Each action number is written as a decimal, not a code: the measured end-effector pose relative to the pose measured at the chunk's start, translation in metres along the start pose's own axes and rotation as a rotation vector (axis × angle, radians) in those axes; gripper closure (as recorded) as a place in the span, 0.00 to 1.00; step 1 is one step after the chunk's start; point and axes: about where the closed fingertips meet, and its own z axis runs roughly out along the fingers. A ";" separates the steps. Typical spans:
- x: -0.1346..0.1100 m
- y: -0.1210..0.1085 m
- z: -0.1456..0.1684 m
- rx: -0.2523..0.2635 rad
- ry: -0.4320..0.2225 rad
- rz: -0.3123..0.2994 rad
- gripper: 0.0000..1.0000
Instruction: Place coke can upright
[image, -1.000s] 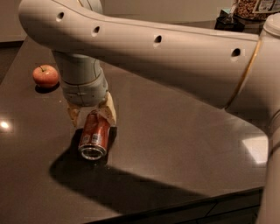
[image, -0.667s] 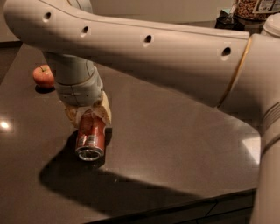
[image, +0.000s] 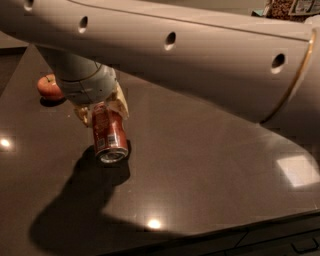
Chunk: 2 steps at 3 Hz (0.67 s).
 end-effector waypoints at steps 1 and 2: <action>-0.008 -0.013 -0.017 -0.011 -0.102 -0.104 1.00; -0.012 -0.019 -0.027 -0.062 -0.218 -0.250 1.00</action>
Offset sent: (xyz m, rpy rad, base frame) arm 0.0081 -0.0142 0.0428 0.0842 -0.3107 0.5560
